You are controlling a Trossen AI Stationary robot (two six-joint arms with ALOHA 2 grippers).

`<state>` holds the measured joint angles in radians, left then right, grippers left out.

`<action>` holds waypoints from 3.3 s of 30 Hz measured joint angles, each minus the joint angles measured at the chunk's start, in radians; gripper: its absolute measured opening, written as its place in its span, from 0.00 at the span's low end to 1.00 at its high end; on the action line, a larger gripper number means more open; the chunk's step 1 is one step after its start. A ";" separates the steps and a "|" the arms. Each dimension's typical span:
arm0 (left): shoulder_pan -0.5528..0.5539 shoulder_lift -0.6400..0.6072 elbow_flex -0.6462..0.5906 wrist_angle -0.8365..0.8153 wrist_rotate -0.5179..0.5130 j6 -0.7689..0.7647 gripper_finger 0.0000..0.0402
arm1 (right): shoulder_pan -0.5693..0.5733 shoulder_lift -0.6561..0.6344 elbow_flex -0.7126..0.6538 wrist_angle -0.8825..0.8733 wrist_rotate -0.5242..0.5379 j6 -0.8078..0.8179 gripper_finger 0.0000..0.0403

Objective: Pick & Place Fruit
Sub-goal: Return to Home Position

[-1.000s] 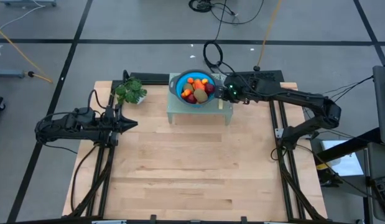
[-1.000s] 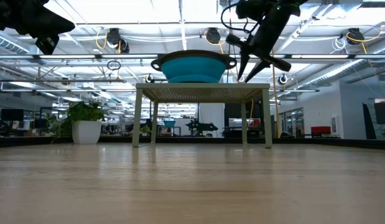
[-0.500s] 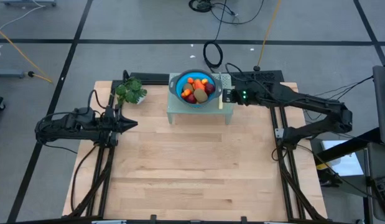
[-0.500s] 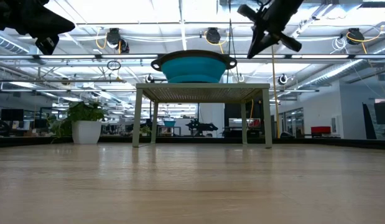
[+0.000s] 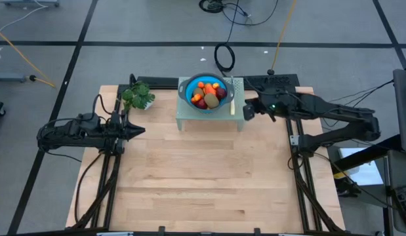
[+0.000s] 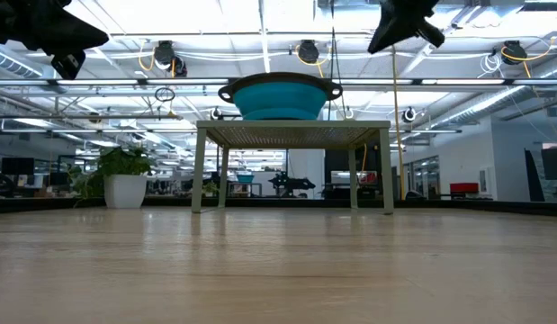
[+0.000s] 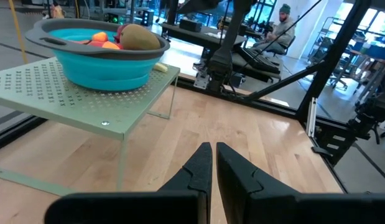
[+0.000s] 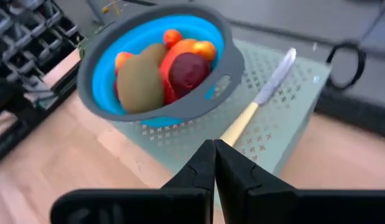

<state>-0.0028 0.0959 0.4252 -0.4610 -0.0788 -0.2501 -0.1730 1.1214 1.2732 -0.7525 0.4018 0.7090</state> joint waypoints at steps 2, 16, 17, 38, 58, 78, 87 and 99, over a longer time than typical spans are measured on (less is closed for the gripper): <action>0.000 0.000 0.000 0.000 0.000 0.000 0.05 | 0.027 -0.014 0.000 0.001 0.026 -0.061 0.00; 0.000 0.000 0.000 0.002 -0.001 0.016 0.05 | 0.214 -0.133 -0.114 0.105 0.152 -0.250 0.00; 0.000 0.000 0.000 0.002 -0.001 0.016 0.05 | 0.227 -0.146 -0.138 0.126 0.152 -0.257 0.00; 0.000 0.000 0.000 0.002 -0.002 0.118 0.05 | 0.363 -0.530 -0.551 0.322 0.195 -0.395 0.00; 0.000 0.000 0.000 -0.008 0.000 0.164 0.05 | 0.378 -0.878 -0.740 0.323 -0.144 -0.515 0.00; 0.000 0.000 0.000 0.000 0.003 0.216 0.05 | 0.378 -1.083 -1.012 0.497 -0.169 -0.539 0.00; 0.000 0.000 0.000 0.006 0.060 0.279 0.05 | 0.378 -1.117 -1.065 0.495 -0.169 -0.543 0.00; 0.000 0.000 -0.224 0.278 0.080 0.259 0.05 | 0.378 -1.117 -1.080 0.493 -0.169 -0.538 0.00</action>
<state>-0.0025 0.0959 0.2016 -0.1832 0.0014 0.0085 0.2050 0.0044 0.1932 -0.2595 0.2333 0.1706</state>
